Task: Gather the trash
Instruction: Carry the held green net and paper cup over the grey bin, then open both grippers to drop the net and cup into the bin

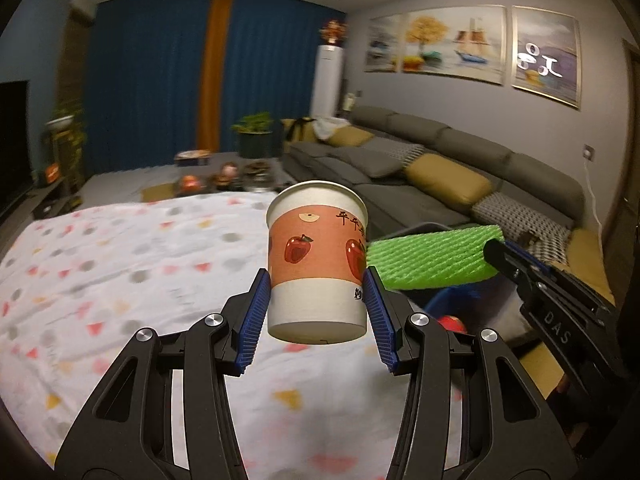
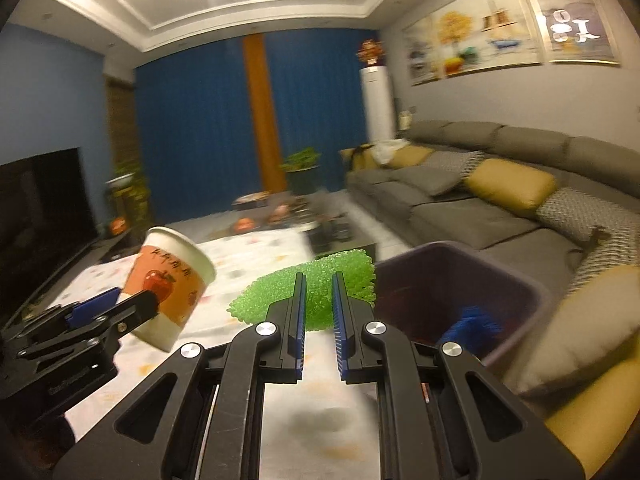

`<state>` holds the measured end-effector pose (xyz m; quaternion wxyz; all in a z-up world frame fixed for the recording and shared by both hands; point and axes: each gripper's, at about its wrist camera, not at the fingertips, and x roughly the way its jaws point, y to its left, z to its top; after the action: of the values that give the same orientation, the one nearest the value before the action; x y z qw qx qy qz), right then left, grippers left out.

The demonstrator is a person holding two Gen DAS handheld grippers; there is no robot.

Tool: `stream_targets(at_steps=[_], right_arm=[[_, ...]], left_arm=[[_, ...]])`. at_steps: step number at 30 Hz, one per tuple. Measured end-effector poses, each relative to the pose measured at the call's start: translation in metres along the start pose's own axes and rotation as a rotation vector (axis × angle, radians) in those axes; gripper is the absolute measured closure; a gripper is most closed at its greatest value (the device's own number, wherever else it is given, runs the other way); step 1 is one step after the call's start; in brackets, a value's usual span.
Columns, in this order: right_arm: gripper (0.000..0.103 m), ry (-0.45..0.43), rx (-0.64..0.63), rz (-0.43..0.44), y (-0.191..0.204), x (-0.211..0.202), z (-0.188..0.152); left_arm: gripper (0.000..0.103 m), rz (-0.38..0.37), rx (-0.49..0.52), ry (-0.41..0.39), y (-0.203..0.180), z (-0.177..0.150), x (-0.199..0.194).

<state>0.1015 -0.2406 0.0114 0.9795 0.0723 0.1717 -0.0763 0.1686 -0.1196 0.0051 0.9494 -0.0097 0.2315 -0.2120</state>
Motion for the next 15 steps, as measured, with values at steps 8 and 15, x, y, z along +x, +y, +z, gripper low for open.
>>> stream_targets(at_steps=[8,15], right_arm=[[0.089,-0.021,0.021,-0.178,-0.057,0.012,0.000],[0.089,0.009,0.011,-0.178,-0.068,0.036,-0.009]], left_arm=[[0.056,-0.102,0.039,0.024,-0.060,0.003,0.052],[0.055,-0.152,0.055,0.075,-0.084,-0.003,0.095]])
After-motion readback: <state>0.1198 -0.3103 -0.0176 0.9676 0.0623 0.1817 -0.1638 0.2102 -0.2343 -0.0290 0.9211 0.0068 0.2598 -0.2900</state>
